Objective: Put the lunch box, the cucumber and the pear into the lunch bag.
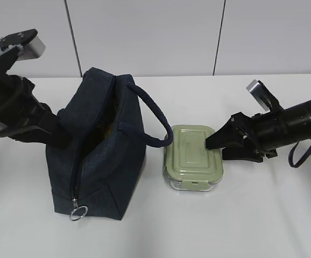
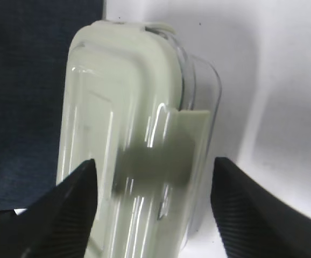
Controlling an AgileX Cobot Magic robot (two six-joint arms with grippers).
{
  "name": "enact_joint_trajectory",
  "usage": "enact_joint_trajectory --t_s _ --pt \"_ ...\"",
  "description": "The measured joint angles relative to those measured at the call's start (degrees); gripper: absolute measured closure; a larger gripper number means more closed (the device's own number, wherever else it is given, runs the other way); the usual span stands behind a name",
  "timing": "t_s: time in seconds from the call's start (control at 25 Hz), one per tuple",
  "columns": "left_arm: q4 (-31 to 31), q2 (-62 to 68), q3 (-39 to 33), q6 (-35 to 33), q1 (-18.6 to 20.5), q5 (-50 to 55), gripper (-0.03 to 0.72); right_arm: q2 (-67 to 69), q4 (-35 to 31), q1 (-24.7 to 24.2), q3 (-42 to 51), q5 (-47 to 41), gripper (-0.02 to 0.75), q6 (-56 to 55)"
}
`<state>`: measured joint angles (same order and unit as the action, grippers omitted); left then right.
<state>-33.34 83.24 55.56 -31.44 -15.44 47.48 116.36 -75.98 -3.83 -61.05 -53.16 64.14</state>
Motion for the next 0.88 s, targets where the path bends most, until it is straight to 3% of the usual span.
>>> enact_joint_trajectory --t_s 0.88 --pt "0.0 0.0 0.0 0.0 0.0 0.0 0.687 4.07 -1.19 0.86 -2.68 -3.65 0.227 0.35"
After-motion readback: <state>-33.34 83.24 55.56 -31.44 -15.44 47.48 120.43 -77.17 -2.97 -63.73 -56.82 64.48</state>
